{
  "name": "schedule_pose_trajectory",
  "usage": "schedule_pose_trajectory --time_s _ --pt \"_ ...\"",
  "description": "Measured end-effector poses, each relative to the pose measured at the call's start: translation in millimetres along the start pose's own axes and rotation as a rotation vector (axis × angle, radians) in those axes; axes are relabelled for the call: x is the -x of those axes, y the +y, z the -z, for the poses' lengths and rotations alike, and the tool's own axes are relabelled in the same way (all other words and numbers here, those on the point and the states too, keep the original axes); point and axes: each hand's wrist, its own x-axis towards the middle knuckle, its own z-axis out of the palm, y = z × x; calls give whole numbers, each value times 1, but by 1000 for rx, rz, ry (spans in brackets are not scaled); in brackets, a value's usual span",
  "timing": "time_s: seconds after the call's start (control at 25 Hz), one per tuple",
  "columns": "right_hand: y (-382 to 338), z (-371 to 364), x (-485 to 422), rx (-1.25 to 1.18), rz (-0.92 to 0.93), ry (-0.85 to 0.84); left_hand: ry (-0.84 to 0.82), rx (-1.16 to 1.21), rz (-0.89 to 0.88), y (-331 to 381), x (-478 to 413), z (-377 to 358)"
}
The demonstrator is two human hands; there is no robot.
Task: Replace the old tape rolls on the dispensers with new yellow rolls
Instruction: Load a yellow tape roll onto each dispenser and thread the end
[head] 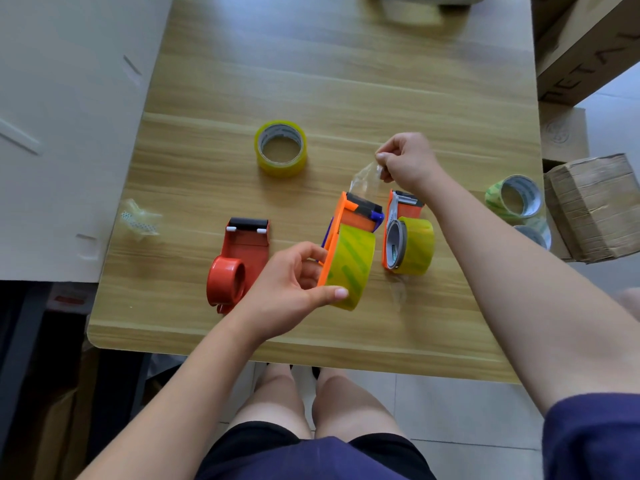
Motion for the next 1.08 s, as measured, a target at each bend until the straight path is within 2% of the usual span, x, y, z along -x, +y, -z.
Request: schedule_pose_trajectory --time_s 0.44,0.64,0.96,1.08 --pt "-6 8 -5 -152 -34 14 -88 184 -26 -7 9 14" --pt "-21 7 -4 -191 15 -2 55 177 7 -4 6 8" --pt "-7 1 4 -248 -124 -20 -16 276 -43 -6 5 15" --pt "-1 0 2 -276 -179 40 -37 269 -70 -4 9 17"
